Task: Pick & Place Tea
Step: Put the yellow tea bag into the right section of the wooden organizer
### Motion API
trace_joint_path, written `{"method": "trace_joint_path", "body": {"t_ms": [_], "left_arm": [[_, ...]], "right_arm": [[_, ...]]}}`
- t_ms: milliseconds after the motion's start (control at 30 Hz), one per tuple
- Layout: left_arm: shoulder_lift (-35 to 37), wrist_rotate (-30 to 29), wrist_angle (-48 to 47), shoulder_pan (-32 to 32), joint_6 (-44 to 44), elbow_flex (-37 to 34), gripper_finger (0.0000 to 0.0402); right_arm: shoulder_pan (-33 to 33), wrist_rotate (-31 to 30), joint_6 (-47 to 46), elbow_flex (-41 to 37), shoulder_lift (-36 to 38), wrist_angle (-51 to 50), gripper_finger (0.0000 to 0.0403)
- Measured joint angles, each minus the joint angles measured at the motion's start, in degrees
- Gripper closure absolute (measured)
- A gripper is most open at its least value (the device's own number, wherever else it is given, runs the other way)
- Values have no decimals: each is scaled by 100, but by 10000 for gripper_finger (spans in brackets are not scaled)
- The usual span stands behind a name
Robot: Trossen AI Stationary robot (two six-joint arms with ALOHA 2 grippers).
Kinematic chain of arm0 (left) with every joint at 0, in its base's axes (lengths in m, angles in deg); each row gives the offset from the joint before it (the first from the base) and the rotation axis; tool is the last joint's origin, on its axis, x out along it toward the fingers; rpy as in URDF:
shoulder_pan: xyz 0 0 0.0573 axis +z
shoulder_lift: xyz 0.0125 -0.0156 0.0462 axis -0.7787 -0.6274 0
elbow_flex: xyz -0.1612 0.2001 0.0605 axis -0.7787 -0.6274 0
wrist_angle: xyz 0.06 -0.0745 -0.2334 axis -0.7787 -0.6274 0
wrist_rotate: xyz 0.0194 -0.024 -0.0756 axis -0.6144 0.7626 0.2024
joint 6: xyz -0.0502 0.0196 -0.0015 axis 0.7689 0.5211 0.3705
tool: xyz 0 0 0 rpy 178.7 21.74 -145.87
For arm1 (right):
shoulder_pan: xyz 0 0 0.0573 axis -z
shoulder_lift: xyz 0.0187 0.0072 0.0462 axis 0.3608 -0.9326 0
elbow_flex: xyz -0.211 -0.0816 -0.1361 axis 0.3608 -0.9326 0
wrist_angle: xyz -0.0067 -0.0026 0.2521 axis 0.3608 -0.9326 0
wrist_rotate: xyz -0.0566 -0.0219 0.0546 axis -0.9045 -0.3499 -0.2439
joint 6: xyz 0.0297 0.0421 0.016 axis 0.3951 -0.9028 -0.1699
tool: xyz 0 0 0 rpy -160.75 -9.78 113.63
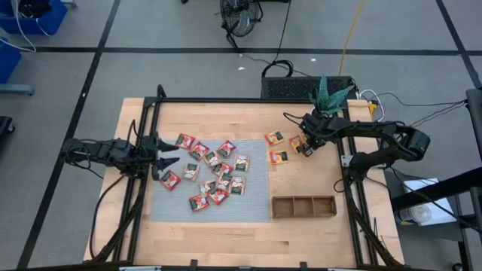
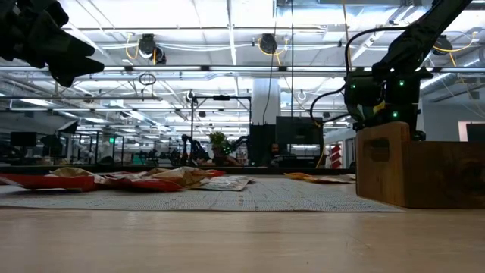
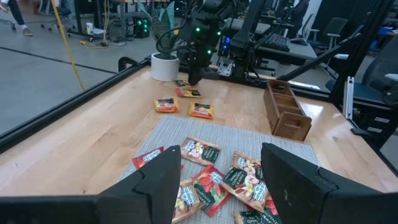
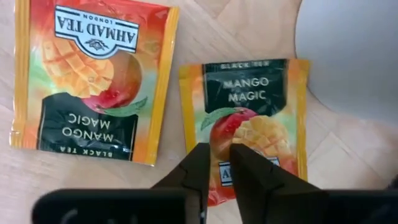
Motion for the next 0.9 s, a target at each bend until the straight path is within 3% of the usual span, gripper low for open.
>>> {"method": "trace_joint_path", "body": {"t_ms": [100,200,467,633,733,900], "left_arm": [[0,0,0,0,2,0,178],[0,0,0,0,0,0,178],[-1,0,0,-1,0,2,178],[-2,2,0,0,1,0,178],[0,0,-2,-2,1,0,178],[-2,0,0,0,0,2,178]], "right_arm": [[-55,96,35,1,166,-33,348],[-164,175,106,86,325,-98,314],[-332,147,321,284,320,-376,163],[-83,136,319,284,23,-381,88],[169,121,273,290,-218,-385,70],[456,209,276,323,-706,-454,77]]}}
